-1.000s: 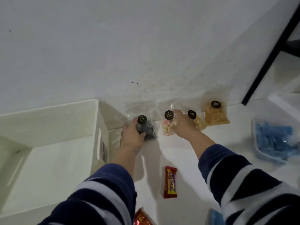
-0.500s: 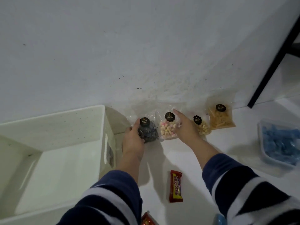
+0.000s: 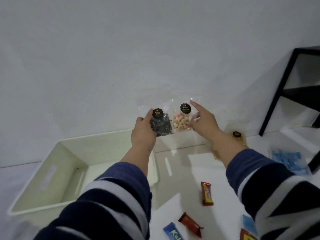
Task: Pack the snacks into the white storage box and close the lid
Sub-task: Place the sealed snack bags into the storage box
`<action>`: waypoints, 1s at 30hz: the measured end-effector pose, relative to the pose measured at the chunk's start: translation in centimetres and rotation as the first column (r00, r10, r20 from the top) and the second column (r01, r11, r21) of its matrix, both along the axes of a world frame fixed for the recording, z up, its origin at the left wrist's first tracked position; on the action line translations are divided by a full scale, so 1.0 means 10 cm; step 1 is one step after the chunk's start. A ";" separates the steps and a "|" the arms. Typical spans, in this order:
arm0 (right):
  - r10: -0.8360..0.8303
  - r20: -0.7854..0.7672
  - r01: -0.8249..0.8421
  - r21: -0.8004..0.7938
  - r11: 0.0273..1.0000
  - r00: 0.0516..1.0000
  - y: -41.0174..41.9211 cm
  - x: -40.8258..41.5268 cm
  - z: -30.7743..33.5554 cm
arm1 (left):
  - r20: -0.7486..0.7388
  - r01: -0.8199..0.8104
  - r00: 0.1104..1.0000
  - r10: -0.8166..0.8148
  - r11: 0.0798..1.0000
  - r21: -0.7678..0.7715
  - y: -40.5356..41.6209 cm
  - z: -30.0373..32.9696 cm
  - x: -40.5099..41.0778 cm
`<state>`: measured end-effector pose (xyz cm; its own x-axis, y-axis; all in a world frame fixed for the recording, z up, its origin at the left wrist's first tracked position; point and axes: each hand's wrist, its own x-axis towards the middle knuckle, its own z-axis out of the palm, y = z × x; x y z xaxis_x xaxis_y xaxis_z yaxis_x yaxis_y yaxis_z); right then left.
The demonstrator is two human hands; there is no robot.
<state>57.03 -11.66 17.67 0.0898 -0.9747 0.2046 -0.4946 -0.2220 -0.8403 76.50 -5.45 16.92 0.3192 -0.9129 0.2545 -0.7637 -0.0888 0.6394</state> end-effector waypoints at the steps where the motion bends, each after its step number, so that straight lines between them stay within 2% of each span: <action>1: 0.004 -0.008 -0.004 -0.003 1.000 1.000 0.11 0.12 0.06 | -0.002 0.004 1.000 -0.004 1.000 -0.006 0.12 0.05 0.14; 7: 0.058 -0.034 -0.056 0.067 0.996 0.998 0.74 0.96 0.01 | 0.042 -0.020 0.999 0.018 0.999 0.045 0.84 0.01 1.11; 11: 0.082 0.034 -0.086 0.122 0.989 0.996 0.98 1.55 -0.24 | 0.026 -0.096 0.995 0.093 0.983 0.153 1.16 -0.23 1.75; 14: 0.122 0.019 -0.124 0.160 0.979 0.992 1.01 1.89 -0.47 | 0.005 -0.137 0.990 0.140 0.959 0.247 1.25 -0.45 2.09; 18: 0.173 -0.028 -0.158 0.290 0.944 0.984 0.84 2.28 -0.77 | 0.018 -0.165 0.985 0.170 0.919 0.358 1.14 -0.72 2.39; 26: 0.280 -0.147 -0.197 0.417 0.887 0.949 0.24 2.90 -1.20 | 0.036 -0.258 0.961 0.273 0.849 0.461 0.53 -1.17 2.79; 30: 0.357 -0.182 -0.233 0.482 0.844 0.916 0.15 3.16 -1.43 | 0.131 -0.307 0.951 0.280 0.803 0.511 0.40 -1.41 2.85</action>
